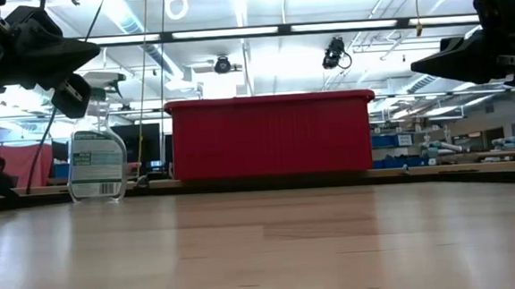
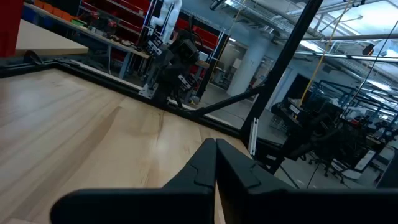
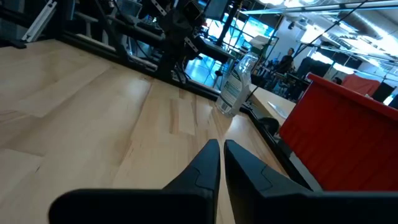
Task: Fold laundry
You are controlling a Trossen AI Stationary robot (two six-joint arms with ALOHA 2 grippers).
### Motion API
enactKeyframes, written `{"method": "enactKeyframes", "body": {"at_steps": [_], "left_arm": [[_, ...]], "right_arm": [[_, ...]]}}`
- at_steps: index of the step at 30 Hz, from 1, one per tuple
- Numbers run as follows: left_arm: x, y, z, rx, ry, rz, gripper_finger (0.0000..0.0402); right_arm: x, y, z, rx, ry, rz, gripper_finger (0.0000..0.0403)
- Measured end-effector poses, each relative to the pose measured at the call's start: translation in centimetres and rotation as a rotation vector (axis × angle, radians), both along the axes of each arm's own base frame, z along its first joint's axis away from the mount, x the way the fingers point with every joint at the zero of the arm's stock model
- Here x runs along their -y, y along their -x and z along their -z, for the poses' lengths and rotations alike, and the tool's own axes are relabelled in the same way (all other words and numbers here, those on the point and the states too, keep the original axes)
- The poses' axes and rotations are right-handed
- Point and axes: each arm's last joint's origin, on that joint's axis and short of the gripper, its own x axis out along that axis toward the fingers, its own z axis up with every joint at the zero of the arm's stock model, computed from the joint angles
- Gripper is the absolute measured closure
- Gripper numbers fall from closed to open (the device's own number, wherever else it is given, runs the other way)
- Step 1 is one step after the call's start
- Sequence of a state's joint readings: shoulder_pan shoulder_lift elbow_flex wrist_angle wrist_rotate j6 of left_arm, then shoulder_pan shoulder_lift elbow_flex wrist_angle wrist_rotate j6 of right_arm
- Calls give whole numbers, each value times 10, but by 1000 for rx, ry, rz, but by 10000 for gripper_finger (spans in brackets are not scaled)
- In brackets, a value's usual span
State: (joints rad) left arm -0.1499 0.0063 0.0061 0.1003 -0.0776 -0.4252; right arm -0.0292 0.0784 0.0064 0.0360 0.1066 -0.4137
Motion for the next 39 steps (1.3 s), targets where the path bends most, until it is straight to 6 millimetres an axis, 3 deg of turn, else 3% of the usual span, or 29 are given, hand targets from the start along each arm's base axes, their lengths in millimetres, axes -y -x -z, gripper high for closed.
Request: {"method": "enactKeyframes", "body": {"at_steps": [16, 23, 30, 39], "left_arm": [[0, 0, 0, 1, 0, 0, 390], [-6, 0, -2, 20, -82, -178, 390], [-8, 1, -8, 81, 5, -198, 390], [-10, -3, 4, -46, 108, -271, 390]], "right_arm": [[0, 0, 0, 0, 0, 0, 369], [0, 0, 0, 0, 0, 0, 369], [0, 0, 0, 1, 0, -3, 369], [1, 0, -2, 19, 1, 21, 369]]}}
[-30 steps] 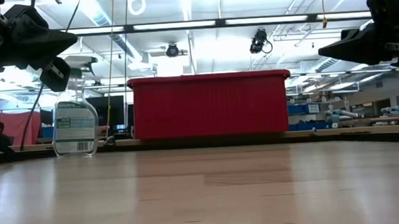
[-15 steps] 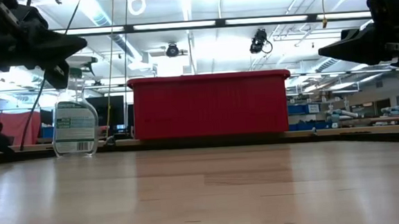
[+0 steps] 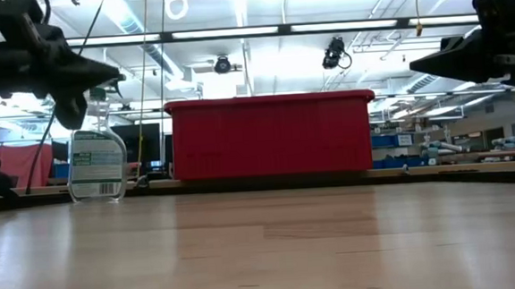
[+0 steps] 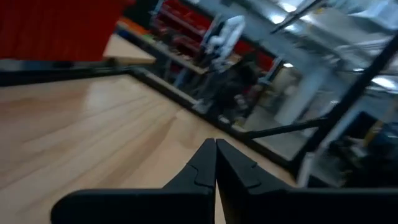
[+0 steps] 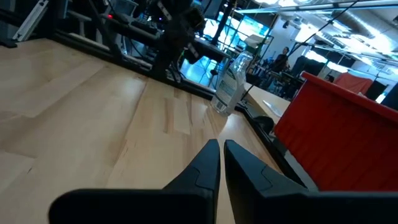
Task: Fold laundry
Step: Remove the dark blue shorts from the red laundry bin
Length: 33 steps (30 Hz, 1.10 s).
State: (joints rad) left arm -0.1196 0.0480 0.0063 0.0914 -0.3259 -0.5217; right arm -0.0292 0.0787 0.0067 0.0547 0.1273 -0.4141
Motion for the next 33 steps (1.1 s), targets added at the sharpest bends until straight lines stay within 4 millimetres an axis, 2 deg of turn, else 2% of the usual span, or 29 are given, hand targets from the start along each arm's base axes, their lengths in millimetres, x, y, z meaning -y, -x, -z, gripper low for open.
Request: {"method": "enactKeyframes", "body": {"at_steps": [7, 11, 13, 16, 19, 21, 23, 24, 26, 30, 33], "left_arm": [[0, -5, 6, -76, -4, -13, 390], [1, -6, 8, -68, 140, -7, 390], [2, -7, 9, -57, 239, 2, 390], [5, -8, 10, -60, 304, 21, 390], [5, -9, 9, -70, 327, 24, 390], [5, -11, -1, -60, 328, 4, 391], [4, -13, -13, -44, 320, -10, 391], [3, -15, -20, -41, 306, -17, 391], [3, -18, -31, -54, 281, -29, 391], [2, -27, -51, -76, 265, -44, 391], [3, -33, -67, -91, 176, -40, 391]], "right_arm": [[0, 0, -3, 28, 1, 5, 369], [0, 0, -3, 33, 0, 1, 369], [-2, 0, -7, 80, -67, -52, 369], [-4, 1, -21, 235, -248, -164, 369], [-2, 6, -37, 446, -450, -146, 369], [3, 11, -46, 636, -746, -54, 369], [10, 13, -42, 799, -1158, 87, 369], [12, 11, -36, 843, -1309, 149, 369], [13, 7, -24, 789, -1482, 199, 369], [11, -1, 4, 523, -1741, 291, 369], [12, -5, 8, 520, -1786, 340, 369]]}}
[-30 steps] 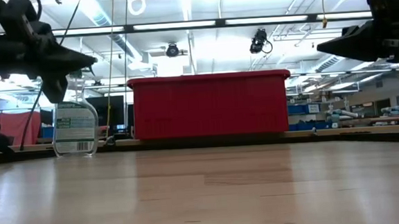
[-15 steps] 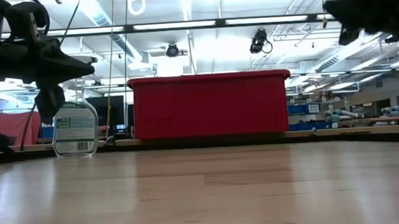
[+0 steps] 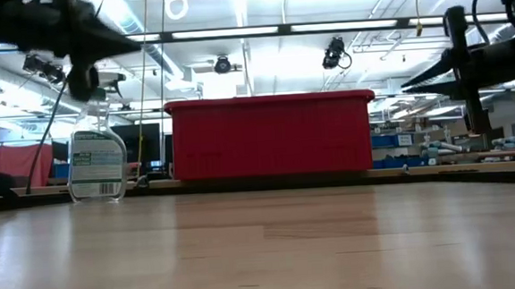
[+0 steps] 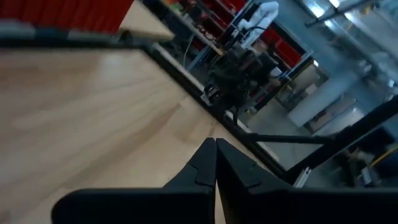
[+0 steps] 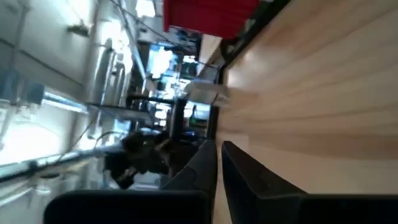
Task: Fold laundry
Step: Remove the dark blue shorts from the red laundry bin
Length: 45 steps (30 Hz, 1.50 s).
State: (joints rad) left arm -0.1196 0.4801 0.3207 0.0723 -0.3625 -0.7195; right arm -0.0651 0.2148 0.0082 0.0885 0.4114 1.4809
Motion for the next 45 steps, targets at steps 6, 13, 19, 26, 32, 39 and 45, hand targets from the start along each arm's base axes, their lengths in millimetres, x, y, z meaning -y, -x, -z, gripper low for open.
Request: {"method": "enactKeyframes", "body": {"at_steps": [6, 13, 19, 26, 32, 39, 45], "left_arm": [[0, -1, -38, 28, -187, 9, 391], [-3, 1, -42, -47, -221, -4, 363], [-22, 2, -31, -149, -159, -26, 289], [-48, -11, -17, -241, -70, 61, 226], [-69, -25, -13, -220, -46, 57, 211], [-89, -38, -36, -258, -60, 3, 211], [-113, -44, -58, -369, -80, -69, 211]], "right_arm": [[5, -4, 11, -13, -183, 129, 369], [7, -17, -11, 125, -67, 22, 369], [12, -41, -72, 143, 227, 72, 360], [18, -92, -119, -128, 438, -18, 296], [51, -130, -141, -398, 490, -89, 225], [128, -142, -169, -617, 506, -42, 180], [201, -141, -180, -701, 595, 0, 177]]}}
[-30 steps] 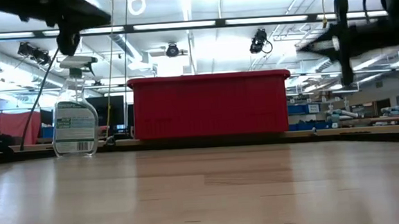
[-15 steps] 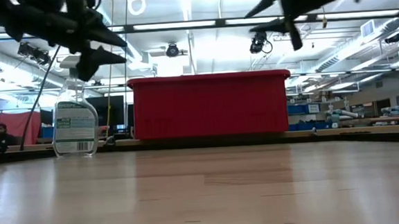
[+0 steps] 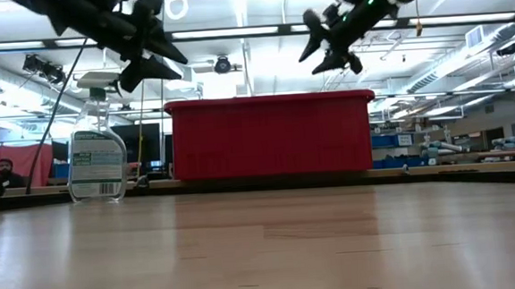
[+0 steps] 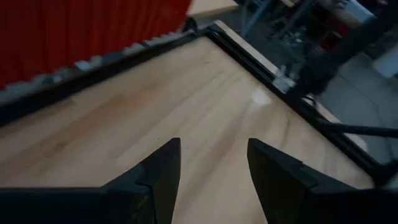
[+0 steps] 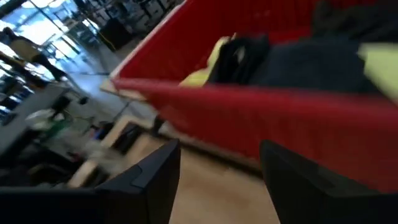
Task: Fold laundry
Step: Remove the dark blue shorts from the red laundry bin
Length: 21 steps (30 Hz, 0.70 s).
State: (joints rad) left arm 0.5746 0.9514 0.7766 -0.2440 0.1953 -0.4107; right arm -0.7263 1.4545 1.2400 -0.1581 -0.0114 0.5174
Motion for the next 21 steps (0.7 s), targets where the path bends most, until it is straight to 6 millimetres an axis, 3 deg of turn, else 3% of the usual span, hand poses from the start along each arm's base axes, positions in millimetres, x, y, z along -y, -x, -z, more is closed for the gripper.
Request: {"method": "enactKeyframes", "body": {"at_steps": [6, 13, 21], "left_arm": [[-21, -2, -18, 2, -30, -97, 212], [-34, 3, -29, -10, -82, -251, 212], [-36, 8, -23, -36, 9, -320, 212]], "right_arm": [[70, -18, -2, -99, 64, -71, 178], [133, -42, -17, -222, 232, -140, 178], [174, -71, 20, -291, 238, -328, 178]]}}
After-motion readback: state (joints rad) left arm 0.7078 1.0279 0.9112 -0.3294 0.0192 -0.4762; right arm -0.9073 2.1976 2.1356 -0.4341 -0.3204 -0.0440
